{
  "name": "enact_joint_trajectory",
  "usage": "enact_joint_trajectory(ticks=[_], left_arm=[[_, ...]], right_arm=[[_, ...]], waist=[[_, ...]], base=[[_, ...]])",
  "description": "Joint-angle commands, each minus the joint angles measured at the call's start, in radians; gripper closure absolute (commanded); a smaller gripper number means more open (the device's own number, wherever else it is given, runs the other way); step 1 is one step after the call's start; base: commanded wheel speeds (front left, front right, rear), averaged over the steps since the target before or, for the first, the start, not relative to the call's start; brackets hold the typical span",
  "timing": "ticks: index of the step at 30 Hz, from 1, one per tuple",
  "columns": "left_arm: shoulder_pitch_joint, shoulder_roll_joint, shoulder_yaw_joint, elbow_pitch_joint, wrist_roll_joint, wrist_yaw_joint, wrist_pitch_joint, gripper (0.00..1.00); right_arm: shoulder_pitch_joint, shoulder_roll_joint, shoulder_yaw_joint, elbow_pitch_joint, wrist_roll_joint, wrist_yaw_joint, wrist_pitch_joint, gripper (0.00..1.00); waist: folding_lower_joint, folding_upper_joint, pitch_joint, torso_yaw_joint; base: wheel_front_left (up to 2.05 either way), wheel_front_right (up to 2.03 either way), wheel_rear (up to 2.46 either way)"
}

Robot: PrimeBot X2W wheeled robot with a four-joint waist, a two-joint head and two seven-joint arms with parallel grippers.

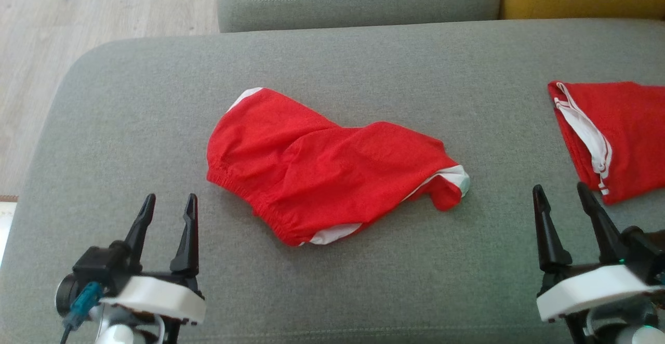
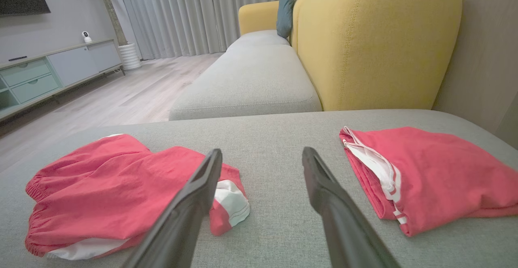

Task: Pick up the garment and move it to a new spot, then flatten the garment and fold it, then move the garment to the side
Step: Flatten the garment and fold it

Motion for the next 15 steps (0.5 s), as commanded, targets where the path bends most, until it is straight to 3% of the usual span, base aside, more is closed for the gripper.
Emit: enact_joint_trajectory(ticks=[1,11,15], left_arm=[[-0.036,0.026,0.031,-0.035,0.003,0.008,-0.001,0.0],[-0.053,0.044,0.009,-0.048,0.026,0.014,0.012,0.0],[-0.09,0.033,-0.056,-0.045,0.039,-0.02,0.062,0.0]], right_arm=[[-0.023,-0.006,0.023,-0.041,0.01,0.004,-0.002,0.0],[-0.038,-0.006,0.028,-0.038,0.016,0.004,-0.01,0.0],[-0.051,-0.006,0.036,-0.039,0.019,0.004,-0.012,0.0]], waist=[[0.0001,0.0,0.002,0.0],[0.0001,0.0,0.026,-0.004],[0.0001,0.0,0.06,-0.012]], base=[[0.0,0.0,0.0],[0.0,0.0,0.0],[0.0,0.0,0.0]])
